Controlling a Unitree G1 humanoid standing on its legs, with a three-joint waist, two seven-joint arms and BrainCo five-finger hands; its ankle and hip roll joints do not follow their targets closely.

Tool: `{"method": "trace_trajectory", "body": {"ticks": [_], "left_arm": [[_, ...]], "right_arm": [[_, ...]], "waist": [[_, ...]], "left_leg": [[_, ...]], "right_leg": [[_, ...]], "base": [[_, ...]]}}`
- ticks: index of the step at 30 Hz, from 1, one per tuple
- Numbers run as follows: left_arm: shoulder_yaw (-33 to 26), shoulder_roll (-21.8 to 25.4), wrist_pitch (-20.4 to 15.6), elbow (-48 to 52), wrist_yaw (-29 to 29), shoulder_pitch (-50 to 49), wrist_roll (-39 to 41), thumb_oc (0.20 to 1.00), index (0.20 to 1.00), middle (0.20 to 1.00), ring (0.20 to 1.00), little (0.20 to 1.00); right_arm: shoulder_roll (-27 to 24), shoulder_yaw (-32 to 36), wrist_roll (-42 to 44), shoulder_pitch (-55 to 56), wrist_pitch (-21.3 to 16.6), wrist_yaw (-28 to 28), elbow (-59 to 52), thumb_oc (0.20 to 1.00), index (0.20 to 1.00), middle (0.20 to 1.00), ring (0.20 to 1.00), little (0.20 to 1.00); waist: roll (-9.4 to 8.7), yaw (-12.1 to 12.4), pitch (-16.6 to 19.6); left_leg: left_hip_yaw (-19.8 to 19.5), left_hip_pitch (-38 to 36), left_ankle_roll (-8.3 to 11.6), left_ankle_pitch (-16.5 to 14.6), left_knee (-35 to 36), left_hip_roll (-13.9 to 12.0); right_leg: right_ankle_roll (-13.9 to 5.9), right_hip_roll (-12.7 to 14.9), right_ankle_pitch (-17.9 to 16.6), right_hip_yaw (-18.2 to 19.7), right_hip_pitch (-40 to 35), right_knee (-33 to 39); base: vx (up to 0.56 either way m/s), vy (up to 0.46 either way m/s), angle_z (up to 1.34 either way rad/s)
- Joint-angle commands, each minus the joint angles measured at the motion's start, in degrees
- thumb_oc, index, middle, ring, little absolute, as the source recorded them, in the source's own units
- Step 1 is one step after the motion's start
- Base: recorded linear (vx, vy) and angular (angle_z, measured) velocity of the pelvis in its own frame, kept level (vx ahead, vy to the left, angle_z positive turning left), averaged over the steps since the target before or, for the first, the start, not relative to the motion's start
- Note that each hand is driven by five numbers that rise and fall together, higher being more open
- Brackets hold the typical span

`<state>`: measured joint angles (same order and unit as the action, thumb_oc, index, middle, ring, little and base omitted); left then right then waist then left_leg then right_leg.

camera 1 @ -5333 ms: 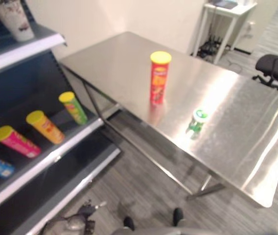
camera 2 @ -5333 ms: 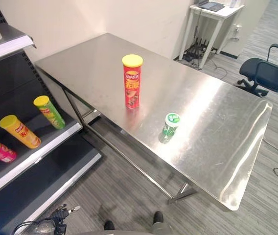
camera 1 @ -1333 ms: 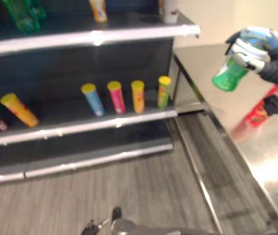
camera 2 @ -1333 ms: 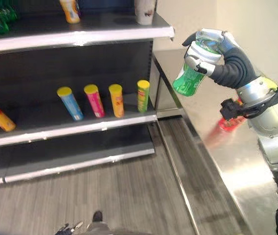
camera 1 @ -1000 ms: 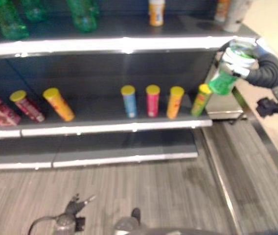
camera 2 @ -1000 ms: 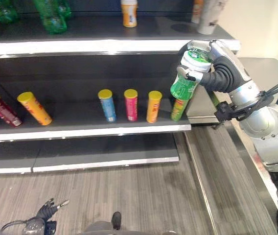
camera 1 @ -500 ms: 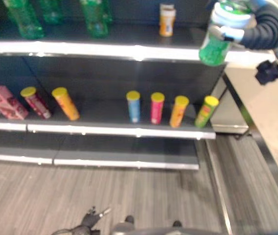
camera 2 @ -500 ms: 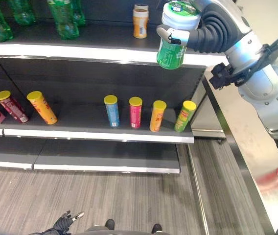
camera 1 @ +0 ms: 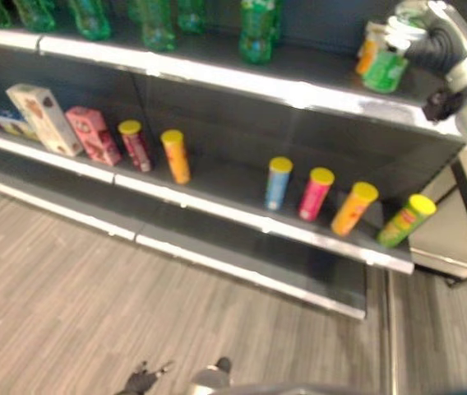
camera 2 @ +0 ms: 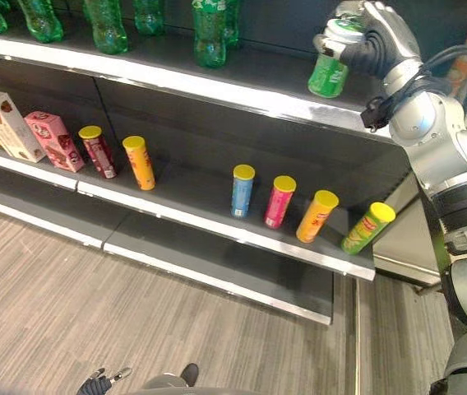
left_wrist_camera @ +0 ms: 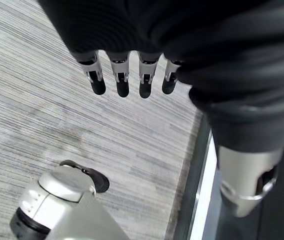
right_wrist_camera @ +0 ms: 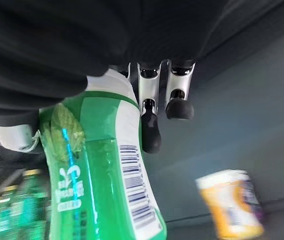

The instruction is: Put the goods on the table back onto the shelves and tidy them up.

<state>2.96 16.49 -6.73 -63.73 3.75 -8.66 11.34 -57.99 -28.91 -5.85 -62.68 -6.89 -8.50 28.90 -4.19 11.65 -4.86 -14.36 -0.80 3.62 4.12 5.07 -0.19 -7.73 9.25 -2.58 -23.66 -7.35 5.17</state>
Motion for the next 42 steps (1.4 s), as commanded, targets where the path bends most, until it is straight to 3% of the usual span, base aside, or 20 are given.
{"method": "trace_trajectory", "body": {"ticks": [1, 11, 16, 36, 37, 42], "left_arm": [[3.6, 3.1, -1.2, -1.8, 1.4, 3.1, 1.6, 1.000, 1.000, 1.000, 1.000, 1.000], [4.7, 2.9, -1.4, -1.4, 1.9, 3.8, 2.0, 1.000, 1.000, 1.000, 1.000, 1.000], [5.1, 3.1, -1.5, -2.1, 2.3, 4.4, 1.6, 1.000, 1.000, 1.000, 1.000, 1.000], [5.8, 2.4, -1.5, -2.7, 2.7, 4.9, 1.8, 1.000, 1.000, 1.000, 1.000, 1.000], [5.8, 2.4, -1.5, -2.9, 2.8, 5.0, 1.8, 1.000, 1.000, 1.000, 1.000, 1.000], [5.5, 2.3, -1.4, -3.3, 3.0, 5.1, 1.7, 1.000, 1.000, 1.000, 1.000, 1.000]], "right_arm": [[0.3, -3.7, -2.4, -9.4, 0.8, -5.0, 4.2, 0.200, 0.200, 0.200, 0.200, 0.200], [2.1, -6.1, -4.7, -12.5, 2.0, -6.5, 13.6, 0.200, 0.200, 0.200, 0.200, 0.200], [3.5, -10.6, -6.9, -15.4, 2.4, -5.2, 19.4, 0.200, 0.200, 0.200, 0.200, 0.200], [7.0, -14.2, -9.8, -16.9, 3.0, -4.4, 22.9, 0.200, 0.200, 0.200, 0.200, 0.200], [6.9, -14.3, -10.2, -17.0, 3.1, -4.4, 22.9, 1.000, 1.000, 1.000, 1.000, 1.000], [6.2, -15.0, -12.4, -16.9, 3.5, -4.4, 20.8, 1.000, 1.000, 1.000, 1.000, 1.000]], "waist": [[-1.92, 0.4, 1.0], [-1.75, 0.2, 1.3], [-2.05, -0.1, 1.3], [-2.21, -0.7, 1.4], [-2.25, -0.7, 1.4], [-2.43, -0.9, 1.3]], "left_leg": [[6.6, 0.5, 2.90, -3.8, -0.1, -1.8], [6.7, 0.6, 3.19, -3.8, -0.1, -2.1], [7.1, 0.4, 3.48, -3.9, -0.1, -2.5], [7.6, 0.0, 3.47, -4.3, -0.1, -2.9], [7.7, 0.0, 3.48, -4.3, -0.1, -2.9], [7.9, 0.0, 3.46, -4.4, -0.1, -2.8]], "right_leg": [[-1.89, 1.9, 2.1, -1.1, -0.7, -0.2], [-1.69, 1.7, 2.5, -1.5, -0.9, -0.2], [-1.53, 1.4, 2.6, -1.3, -0.9, -0.2], [-1.49, 1.4, 2.6, -0.7, -0.8, -0.2], [-1.50, 1.4, 2.6, -0.7, -0.8, -0.2], [-1.56, 1.5, 2.5, -0.6, -0.7, -0.2]], "base": [[0.00, -0.029, 0.25], [0.00, -0.004, 0.03], [0.00, 0.000, 0.00], [0.00, 0.000, 0.00], [0.00, 0.000, 0.00], [0.00, 0.000, 0.00]]}}
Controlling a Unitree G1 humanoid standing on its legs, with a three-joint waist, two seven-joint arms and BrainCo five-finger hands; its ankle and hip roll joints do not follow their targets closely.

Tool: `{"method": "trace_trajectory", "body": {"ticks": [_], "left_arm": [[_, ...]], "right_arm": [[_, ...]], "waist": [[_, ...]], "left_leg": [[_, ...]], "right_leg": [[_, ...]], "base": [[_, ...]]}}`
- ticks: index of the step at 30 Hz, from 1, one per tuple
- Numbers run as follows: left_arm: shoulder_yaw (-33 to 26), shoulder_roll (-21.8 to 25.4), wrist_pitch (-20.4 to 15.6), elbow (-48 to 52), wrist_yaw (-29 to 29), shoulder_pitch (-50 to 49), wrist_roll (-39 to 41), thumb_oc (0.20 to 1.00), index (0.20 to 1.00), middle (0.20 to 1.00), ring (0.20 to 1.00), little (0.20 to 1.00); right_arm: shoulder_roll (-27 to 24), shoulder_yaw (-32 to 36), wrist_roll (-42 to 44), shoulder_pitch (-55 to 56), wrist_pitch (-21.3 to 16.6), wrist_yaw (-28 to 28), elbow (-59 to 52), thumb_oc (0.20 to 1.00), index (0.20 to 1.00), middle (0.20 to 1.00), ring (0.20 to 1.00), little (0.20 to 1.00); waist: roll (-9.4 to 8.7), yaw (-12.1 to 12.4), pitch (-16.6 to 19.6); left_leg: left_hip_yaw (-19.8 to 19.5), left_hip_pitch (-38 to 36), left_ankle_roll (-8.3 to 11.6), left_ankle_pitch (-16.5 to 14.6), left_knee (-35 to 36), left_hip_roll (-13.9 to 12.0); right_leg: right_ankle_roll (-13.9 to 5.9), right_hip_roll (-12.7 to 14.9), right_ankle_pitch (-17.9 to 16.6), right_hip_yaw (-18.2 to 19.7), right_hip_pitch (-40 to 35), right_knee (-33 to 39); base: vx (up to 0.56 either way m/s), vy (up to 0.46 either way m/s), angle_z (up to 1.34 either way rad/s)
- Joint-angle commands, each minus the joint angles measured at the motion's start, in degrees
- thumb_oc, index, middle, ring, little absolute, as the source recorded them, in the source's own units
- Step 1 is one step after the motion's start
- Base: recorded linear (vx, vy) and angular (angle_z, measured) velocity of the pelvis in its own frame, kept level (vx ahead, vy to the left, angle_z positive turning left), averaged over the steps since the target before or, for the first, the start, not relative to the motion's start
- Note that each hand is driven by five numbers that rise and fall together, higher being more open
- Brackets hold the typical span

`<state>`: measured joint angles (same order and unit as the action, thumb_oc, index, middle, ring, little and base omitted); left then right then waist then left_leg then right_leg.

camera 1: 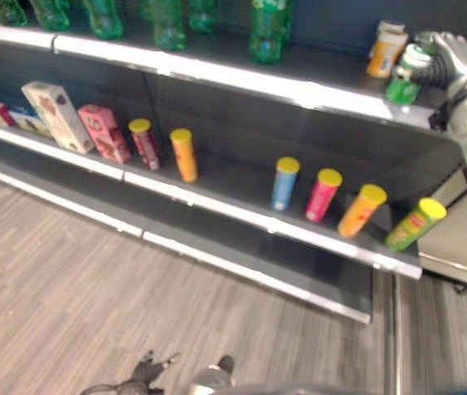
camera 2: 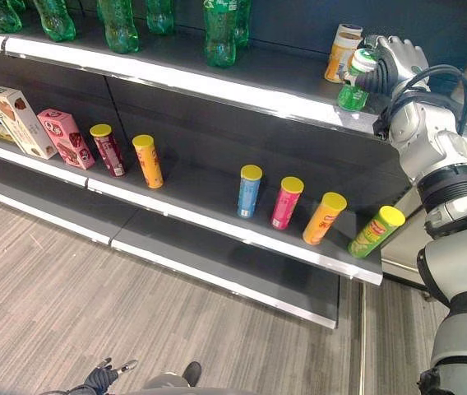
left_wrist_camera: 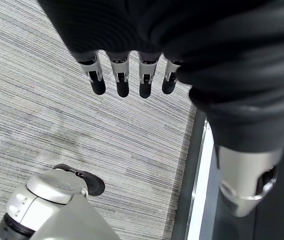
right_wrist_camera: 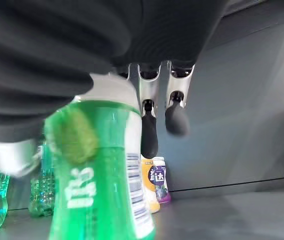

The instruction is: Put the goods on the table back onto the shelves and tidy them up.

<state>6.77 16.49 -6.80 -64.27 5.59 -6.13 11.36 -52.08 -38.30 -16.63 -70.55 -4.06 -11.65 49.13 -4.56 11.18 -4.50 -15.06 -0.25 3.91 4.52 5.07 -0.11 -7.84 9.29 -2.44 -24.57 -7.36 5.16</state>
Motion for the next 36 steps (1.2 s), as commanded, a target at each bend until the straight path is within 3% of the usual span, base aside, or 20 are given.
{"method": "trace_trajectory", "body": {"ticks": [1, 10, 18, 25, 27, 29, 31, 36], "left_arm": [[1.6, 2.2, -1.3, -2.9, 1.2, 2.6, 1.6, 1.000, 1.000, 1.000, 1.000, 1.000], [1.3, 2.0, -1.0, -3.3, 1.5, 2.6, 1.2, 1.000, 1.000, 1.000, 1.000, 1.000], [-0.5, 1.4, -0.4, -3.9, 2.0, 1.8, -0.1, 1.000, 1.000, 1.000, 1.000, 1.000], [-1.5, 0.9, 0.0, -3.8, 2.5, 1.5, -0.3, 1.000, 1.000, 1.000, 1.000, 1.000], [-1.8, 0.7, 0.1, -3.8, 2.6, 1.4, 0.0, 1.000, 1.000, 1.000, 1.000, 1.000], [-2.2, -0.2, 0.6, -4.5, 2.1, 0.5, 0.3, 1.000, 1.000, 1.000, 1.000, 1.000], [-2.7, -0.2, 0.9, -4.9, 1.6, 0.2, 0.4, 1.000, 1.000, 1.000, 1.000, 1.000], [-3.7, -0.6, 1.5, -5.7, 1.6, 0.1, 1.1, 1.000, 1.000, 1.000, 1.000, 1.000]], "right_arm": [[0.2, -5.5, -1.9, -9.0, 0.7, -1.3, 0.1, 1.000, 1.000, 1.000, 1.000, 1.000], [-0.5, -3.4, -2.1, -7.3, 0.9, -2.8, -3.3, 1.000, 1.000, 1.000, 1.000, 1.000], [-5.3, 4.2, -3.6, -0.7, 1.3, -6.1, -14.9, 1.000, 1.000, 1.000, 1.000, 1.000], [-4.9, 12.1, -5.1, 5.8, 2.8, -9.1, -22.5, 1.000, 1.000, 1.000, 1.000, 1.000], [-2.7, 15.9, -0.6, 9.1, 2.5, -9.4, -24.4, 1.000, 1.000, 1.000, 1.000, 1.000], [6.0, 22.0, 16.5, 16.4, -1.4, -7.1, -27.3, 1.000, 1.000, 1.000, 1.000, 1.000], [9.4, 22.3, 24.2, 18.4, -3.0, -4.6, -28.9, 1.000, 1.000, 1.000, 1.000, 1.000], [13.6, 22.9, 31.7, 21.0, -3.6, -2.6, -32.2, 1.000, 1.000, 1.000, 1.000, 1.000]], "waist": [[-2.07, -0.5, 0.9], [-1.99, -1.1, 0.9], [-1.61, -2.4, 1.0], [-1.39, -3.0, 0.8], [-1.32, -3.1, 0.6], [-1.33, -2.9, 0.2], [-1.71, -2.8, -0.1], [-2.53, -2.8, -0.5]], "left_leg": [[8.7, -0.5, 3.16, -4.8, -0.1, -2.9], [9.4, -1.0, 2.88, -5.4, -0.1, -2.9], [11.0, -2.3, 2.26, -6.4, -0.1, -2.8], [12.0, -2.8, 1.79, -6.8, -0.1, -2.7], [12.1, -2.9, 1.65, -6.9, -0.1, -2.7], [12.4, -3.0, 1.33, -6.8, -0.1, -2.5], [12.8, -3.0, 1.26, -6.8, -0.1, -2.4], [13.2, -2.8, 1.30, -6.7, -0.1, -2.5]], "right_leg": [[-1.46, 1.5, 2.3, 0.4, -0.6, -0.2], [-1.65, 1.8, 2.2, 1.0, -0.6, -0.2], [-1.97, 2.4, 1.7, 2.6, -0.4, -0.2], [-2.07, 2.6, 1.4, 3.8, 0.0, -0.2], [-2.07, 2.7, 1.3, 4.0, -0.1, -0.2], [-2.05, 2.9, 1.1, 4.2, 0.1, -0.2], [-2.07, 3.0, 0.9, 4.4, 0.3, -0.2], [-2.09, 3.1, 0.6, 4.4, 0.6, -0.2]], "base": [[0.00, 0.000, 0.00], [0.00, 0.000, 0.00], [0.00, 0.029, -0.13], [0.00, 0.033, -0.14], [0.00, 0.000, 0.00], [0.00, 0.033, -0.02], [-0.01, 0.035, -0.11], [0.00, 0.015, -0.04]]}}
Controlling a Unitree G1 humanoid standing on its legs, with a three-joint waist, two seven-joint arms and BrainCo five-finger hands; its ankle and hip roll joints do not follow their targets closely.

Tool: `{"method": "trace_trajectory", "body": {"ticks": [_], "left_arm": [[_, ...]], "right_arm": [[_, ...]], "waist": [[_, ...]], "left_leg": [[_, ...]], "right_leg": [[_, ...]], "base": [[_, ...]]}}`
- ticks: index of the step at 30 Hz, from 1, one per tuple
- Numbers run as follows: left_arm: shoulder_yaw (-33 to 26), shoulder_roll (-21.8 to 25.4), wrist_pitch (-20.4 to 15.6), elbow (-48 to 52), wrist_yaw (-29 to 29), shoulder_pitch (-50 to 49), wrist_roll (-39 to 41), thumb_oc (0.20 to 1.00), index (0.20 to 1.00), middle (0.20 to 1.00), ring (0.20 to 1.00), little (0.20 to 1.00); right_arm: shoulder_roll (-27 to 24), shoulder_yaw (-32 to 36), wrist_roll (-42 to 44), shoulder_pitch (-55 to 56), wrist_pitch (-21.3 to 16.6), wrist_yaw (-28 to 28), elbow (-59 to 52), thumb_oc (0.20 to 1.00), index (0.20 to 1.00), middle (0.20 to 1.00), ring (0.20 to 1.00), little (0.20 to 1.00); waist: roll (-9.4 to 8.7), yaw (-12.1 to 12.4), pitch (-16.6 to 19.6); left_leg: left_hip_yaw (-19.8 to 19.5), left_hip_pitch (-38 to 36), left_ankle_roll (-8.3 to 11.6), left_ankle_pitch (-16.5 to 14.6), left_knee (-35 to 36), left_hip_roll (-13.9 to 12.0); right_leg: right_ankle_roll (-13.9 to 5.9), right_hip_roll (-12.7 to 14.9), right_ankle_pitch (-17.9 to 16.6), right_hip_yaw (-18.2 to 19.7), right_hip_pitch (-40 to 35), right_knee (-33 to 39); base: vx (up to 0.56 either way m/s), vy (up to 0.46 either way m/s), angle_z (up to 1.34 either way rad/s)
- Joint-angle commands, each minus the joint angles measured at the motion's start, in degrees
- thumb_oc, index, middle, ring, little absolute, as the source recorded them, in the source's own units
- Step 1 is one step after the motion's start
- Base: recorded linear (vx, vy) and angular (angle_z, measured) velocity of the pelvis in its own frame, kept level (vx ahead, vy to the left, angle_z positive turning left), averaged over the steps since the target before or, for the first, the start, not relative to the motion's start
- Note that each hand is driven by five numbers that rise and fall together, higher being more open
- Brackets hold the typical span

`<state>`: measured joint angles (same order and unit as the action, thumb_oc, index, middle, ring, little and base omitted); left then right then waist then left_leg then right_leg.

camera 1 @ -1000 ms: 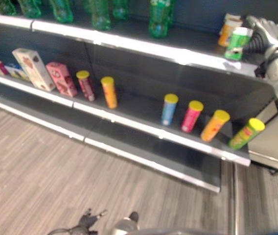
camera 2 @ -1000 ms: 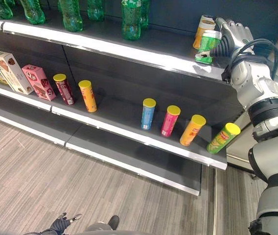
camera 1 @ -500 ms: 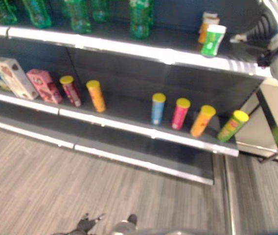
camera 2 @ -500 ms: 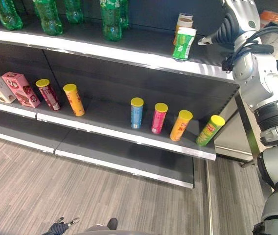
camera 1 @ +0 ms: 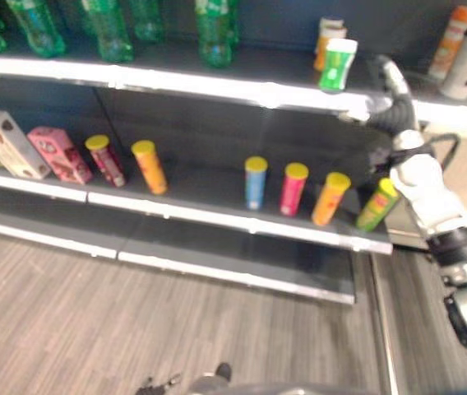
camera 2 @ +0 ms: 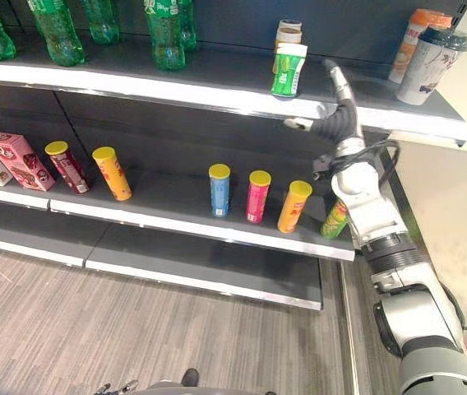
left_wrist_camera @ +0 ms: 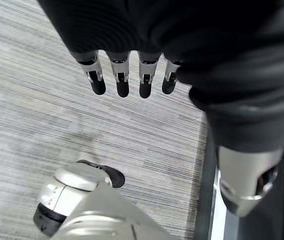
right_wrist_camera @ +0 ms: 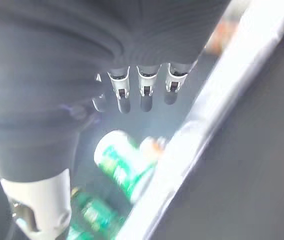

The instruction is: Put the goods on the table back onto the shelves and tidy them up.

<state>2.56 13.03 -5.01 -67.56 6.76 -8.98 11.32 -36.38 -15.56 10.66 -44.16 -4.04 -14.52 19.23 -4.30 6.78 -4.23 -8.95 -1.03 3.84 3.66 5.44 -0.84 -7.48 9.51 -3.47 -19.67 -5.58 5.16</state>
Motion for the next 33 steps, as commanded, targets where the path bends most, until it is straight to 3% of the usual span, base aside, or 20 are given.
{"method": "trace_trajectory", "body": {"ticks": [1, 10, 18, 23, 26, 27, 33], "left_arm": [[0.5, 2.8, -0.3, -2.5, 0.4, 3.0, 1.2, 1.000, 1.000, 1.000, 1.000, 1.000], [-0.4, 2.7, 0.4, -2.9, 1.3, 3.4, 1.0, 1.000, 1.000, 1.000, 1.000, 1.000], [-0.4, 1.8, 0.6, -0.8, 2.0, 3.1, 0.3, 1.000, 1.000, 1.000, 1.000, 1.000], [-1.9, 1.4, 0.8, -1.1, 3.7, 3.7, -0.3, 1.000, 1.000, 1.000, 1.000, 1.000], [-2.4, 1.3, 0.8, -1.3, 4.0, 3.7, -0.7, 1.000, 1.000, 1.000, 1.000, 1.000], [-3.0, 1.3, 0.8, -1.3, 4.1, 3.5, -1.4, 1.000, 1.000, 1.000, 1.000, 1.000], [-3.2, 1.3, -0.1, -0.3, 3.4, 2.7, -1.9, 1.000, 1.000, 1.000, 1.000, 1.000]], "right_arm": [[-2.1, 0.2, 4.4, -5.4, -3.6, 0.3, -2.3, 1.000, 1.000, 1.000, 1.000, 1.000], [-2.4, 2.1, 1.5, -3.3, -2.4, -0.9, -6.7, 1.000, 1.000, 1.000, 1.000, 1.000], [-2.5, 7.1, -7.4, 2.9, -0.8, -4.4, -12.3, 1.000, 1.000, 1.000, 1.000, 1.000], [-0.9, 11.6, -18.1, 9.8, -0.6, -6.5, -22.3, 1.000, 1.000, 1.000, 1.000, 1.000], [-0.1, 12.2, -20.6, 12.8, -1.3, -5.3, -26.9, 1.000, 1.000, 1.000, 1.000, 1.000], [0.0, 11.7, -22.8, 15.6, -2.1, -2.5, -31.2, 1.000, 1.000, 1.000, 1.000, 1.000], [-3.2, 6.8, -24.3, 15.3, -4.4, 1.6, -31.6, 1.000, 1.000, 1.000, 1.000, 1.000]], "waist": [[-2.79, 1.6, -0.7], [-3.51, 1.6, -0.9], [-2.76, 0.5, -1.3], [-2.10, -0.7, -1.6], [-2.02, -0.9, -1.8], [-1.98, -1.0, -2.0], [-2.19, -0.5, -2.5]], "left_leg": [[7.1, -2.0, 1.37, -5.9, -0.4, -1.7], [7.3, -1.7, 1.24, -6.0, -0.4, -1.5], [7.9, -2.0, 0.79, -6.4, -0.4, -1.4], [8.2, -2.3, 0.58, -6.6, -0.4, -1.4], [8.4, -2.4, 0.59, -6.6, -0.4, -1.5], [8.4, -2.4, 0.62, -6.7, -0.4, -1.5], [8.5, -2.6, 0.73, -6.5, -0.4, -1.6]], "right_leg": [[-2.45, 2.9, 1.6, -0.5, -1.2, -0.2], [-2.66, 3.2, 1.3, -0.6, -0.7, -0.2], [-2.76, 3.5, 1.1, 0.0, -0.4, -0.4], [-2.74, 3.5, 1.3, 0.5, -0.4, -0.5], [-2.70, 3.4, 1.4, 0.6, -0.4, -0.5], [-2.72, 3.5, 1.4, 0.4, -0.4, -0.6], [-2.78, 3.5, 1.3, 0.2, -0.5, -0.5]], "base": [[0.00, 0.000, 0.00], [0.00, 0.000, 0.00], [0.00, 0.000, 0.00], [0.00, 0.000, 0.00], [0.00, 0.000, 0.00], [0.00, 0.000, 0.00], [0.00, 0.000, 0.00]]}}
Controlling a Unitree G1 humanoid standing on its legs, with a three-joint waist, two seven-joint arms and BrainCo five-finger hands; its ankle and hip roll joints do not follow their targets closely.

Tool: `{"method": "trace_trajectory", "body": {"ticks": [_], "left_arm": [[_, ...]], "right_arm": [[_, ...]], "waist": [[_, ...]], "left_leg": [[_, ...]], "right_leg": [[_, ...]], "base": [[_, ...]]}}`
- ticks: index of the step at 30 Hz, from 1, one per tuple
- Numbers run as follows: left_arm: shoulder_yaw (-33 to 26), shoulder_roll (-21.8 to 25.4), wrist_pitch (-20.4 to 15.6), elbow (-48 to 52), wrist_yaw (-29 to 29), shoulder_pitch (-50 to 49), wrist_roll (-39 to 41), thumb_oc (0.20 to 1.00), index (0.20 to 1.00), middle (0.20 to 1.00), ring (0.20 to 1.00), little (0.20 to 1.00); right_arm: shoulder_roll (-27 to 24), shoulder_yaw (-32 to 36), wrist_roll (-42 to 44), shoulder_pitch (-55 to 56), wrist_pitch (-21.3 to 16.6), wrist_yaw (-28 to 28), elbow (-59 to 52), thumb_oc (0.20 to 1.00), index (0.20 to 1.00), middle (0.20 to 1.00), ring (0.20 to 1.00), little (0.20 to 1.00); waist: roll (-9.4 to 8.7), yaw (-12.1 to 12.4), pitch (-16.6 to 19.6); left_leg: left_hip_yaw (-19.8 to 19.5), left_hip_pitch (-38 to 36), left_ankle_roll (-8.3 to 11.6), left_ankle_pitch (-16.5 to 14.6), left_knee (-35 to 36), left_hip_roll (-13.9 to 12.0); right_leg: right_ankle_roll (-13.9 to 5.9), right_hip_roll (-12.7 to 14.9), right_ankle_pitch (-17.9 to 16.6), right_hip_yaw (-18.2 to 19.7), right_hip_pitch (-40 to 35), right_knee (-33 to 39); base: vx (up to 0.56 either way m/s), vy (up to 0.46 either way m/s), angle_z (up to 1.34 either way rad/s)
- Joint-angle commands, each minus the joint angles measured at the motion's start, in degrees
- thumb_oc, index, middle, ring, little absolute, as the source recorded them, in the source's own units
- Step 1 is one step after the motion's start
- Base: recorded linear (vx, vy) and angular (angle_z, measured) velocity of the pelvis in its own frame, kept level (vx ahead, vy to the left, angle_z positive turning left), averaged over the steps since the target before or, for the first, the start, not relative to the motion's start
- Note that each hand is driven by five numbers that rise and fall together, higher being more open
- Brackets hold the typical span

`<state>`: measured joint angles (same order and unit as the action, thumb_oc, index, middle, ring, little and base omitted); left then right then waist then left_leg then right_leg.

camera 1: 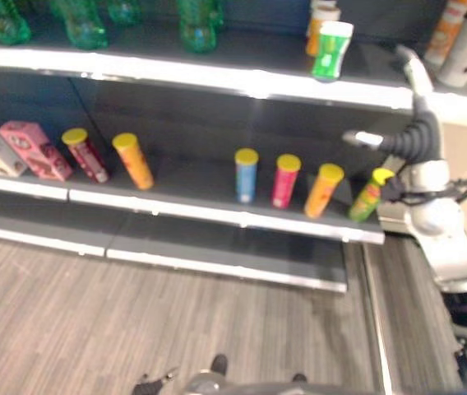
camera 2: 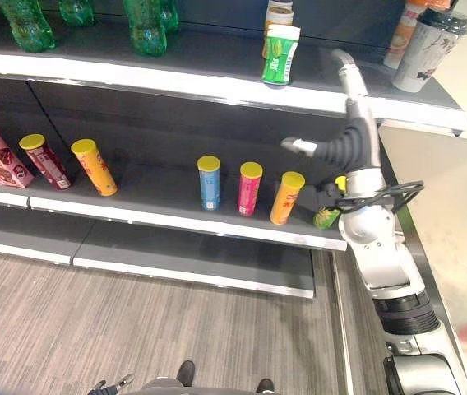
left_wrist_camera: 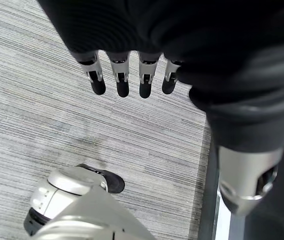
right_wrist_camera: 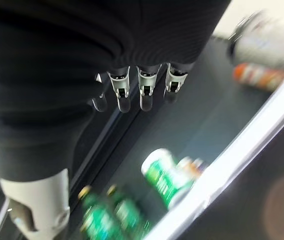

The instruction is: Put the goods on the table back onto the shelves and tidy them up.

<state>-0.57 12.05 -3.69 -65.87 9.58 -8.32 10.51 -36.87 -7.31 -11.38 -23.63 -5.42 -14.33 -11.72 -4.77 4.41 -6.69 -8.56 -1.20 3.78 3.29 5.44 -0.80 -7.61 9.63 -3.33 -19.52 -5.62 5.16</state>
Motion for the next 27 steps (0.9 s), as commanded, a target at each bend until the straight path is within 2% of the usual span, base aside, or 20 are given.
{"method": "trace_trajectory", "body": {"ticks": [1, 4, 9, 21, 27], "left_arm": [[0.0, 2.4, -1.5, -1.8, 0.3, 1.9, -1.2, 1.000, 1.000, 1.000, 1.000, 1.000], [0.2, 2.8, -1.9, -1.8, 0.1, 1.8, -1.5, 1.000, 1.000, 1.000, 1.000, 1.000], [0.2, 3.2, -1.9, -3.6, 0.7, 2.1, -2.5, 1.000, 1.000, 1.000, 1.000, 1.000], [1.4, 3.4, -2.3, -3.5, 0.2, 2.3, -1.7, 1.000, 1.000, 1.000, 1.000, 1.000], [2.0, 3.4, -2.8, -3.3, -0.5, 2.1, -1.1, 1.000, 1.000, 1.000, 1.000, 1.000]], "right_arm": [[-3.8, -2.2, -3.3, -5.8, -3.0, 1.8, -0.3, 1.000, 1.000, 1.000, 1.000, 1.000], [-8.8, -4.1, -8.9, -8.6, -2.2, 1.2, 3.1, 1.000, 1.000, 1.000, 1.000, 1.000], [-13.2, -6.9, -14.6, -12.6, -0.8, -0.1, 7.2, 1.000, 1.000, 1.000, 1.000, 1.000], [-14.8, -13.9, -14.9, -20.9, 0.1, 0.5, 14.5, 1.000, 1.000, 1.000, 1.000, 1.000], [-14.9, -19.5, -14.3, -25.7, 0.1, 1.9, 21.1, 1.000, 1.000, 1.000, 1.000, 1.000]], "waist": [[-1.86, 2.1, -0.1], [-2.29, 2.5, -0.2], [-2.68, 2.8, 0.1], [-3.12, 3.7, 0.1], [-3.22, 4.3, 0.0]], "left_leg": [[8.1, -2.4, 0.82, -6.2, -0.4, -1.7], [8.0, -2.3, 1.01, -6.1, -0.4, -1.7], [7.6, -2.3, 1.20, -6.2, -0.4, -1.8], [7.2, -2.1, 1.37, -5.9, -0.4, -1.8], [6.9, -2.0, 1.50, -5.8, -0.4, -1.7]], "right_leg": [[-2.67, 3.4, 1.2, 0.0, -0.5, -0.5], [-2.75, 3.4, 1.3, -0.1, -0.6, -0.5], [-2.79, 3.4, 1.3, -0.5, -0.8, -0.5], [-2.67, 3.4, 1.2, -0.8, -0.7, -0.5], [-2.64, 3.4, 1.2, -1.1, -0.8, -0.5]], "base": [[0.00, 0.000, 0.00], [0.00, 0.000, 0.00], [0.00, 0.000, 0.00], [0.00, 0.000, 0.00], [0.00, 0.000, 0.00]]}}
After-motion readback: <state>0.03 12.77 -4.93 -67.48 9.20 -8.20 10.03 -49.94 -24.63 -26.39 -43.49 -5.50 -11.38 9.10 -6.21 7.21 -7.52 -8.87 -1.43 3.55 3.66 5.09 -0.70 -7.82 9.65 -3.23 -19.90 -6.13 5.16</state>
